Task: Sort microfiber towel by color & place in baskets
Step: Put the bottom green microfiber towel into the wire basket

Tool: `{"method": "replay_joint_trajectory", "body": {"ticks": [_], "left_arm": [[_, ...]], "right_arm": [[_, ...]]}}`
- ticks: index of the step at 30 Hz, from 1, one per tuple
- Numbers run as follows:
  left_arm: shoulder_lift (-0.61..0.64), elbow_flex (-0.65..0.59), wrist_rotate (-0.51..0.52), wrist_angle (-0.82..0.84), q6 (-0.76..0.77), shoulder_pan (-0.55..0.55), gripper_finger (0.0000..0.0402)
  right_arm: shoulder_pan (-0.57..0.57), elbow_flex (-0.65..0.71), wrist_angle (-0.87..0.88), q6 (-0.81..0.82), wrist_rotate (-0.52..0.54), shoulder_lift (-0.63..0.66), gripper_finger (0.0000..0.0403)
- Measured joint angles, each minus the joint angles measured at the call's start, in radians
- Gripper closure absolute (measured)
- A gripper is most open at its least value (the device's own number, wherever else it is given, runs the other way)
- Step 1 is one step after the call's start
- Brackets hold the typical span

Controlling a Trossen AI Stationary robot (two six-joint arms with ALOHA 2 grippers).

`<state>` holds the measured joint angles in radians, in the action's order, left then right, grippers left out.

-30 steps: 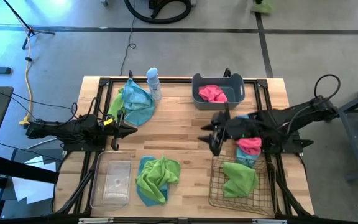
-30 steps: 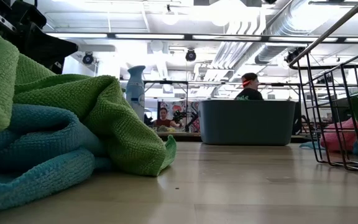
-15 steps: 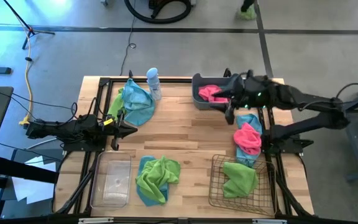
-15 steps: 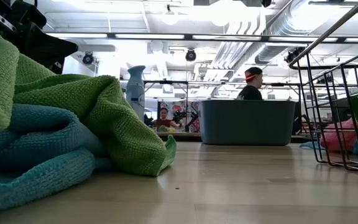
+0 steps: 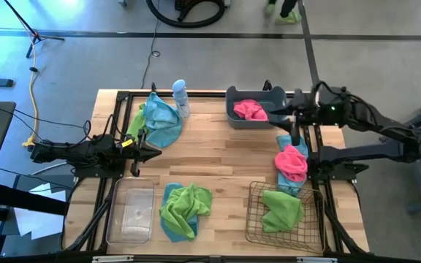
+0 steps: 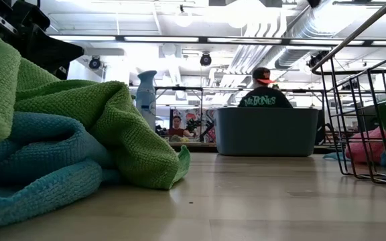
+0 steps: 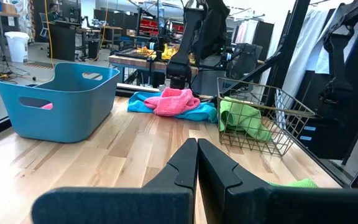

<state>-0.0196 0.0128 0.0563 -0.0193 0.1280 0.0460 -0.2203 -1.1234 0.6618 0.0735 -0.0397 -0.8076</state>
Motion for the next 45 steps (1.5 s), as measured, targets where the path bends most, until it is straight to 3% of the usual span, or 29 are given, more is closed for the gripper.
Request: {"method": "replay_joint_trajectory", "body": {"ticks": [5, 7, 18, 34, 45], "left_arm": [[0.0, 0.0, 0.0, 0.0, 0.0, 0.0, 0.0401], [0.0, 0.0, 0.0, 0.0, 0.0, 0.0, 0.0401], [0.0, 0.0, 0.0, 0.0, 0.0, 0.0, 0.0401], [0.0, 0.0, 0.0, -0.006, 0.0, 0.0, 0.0401], [0.0, 0.0, 0.032, -0.252, 0.099, 0.0, 0.0401]], "right_arm": [[0.0, 0.171, -0.134, 0.092, 0.007, 0.12, 0.0369], [0.0, 0.245, -0.218, 0.116, 0.002, 0.152, 0.0393], [0.0, 0.569, -0.757, 0.185, -0.151, 0.122, 0.0397], [0.0, 0.586, -0.828, 0.19, -0.197, 0.101, 0.0402], [0.0, 0.586, -0.899, 0.197, -0.198, 0.101, 0.0403]]}}
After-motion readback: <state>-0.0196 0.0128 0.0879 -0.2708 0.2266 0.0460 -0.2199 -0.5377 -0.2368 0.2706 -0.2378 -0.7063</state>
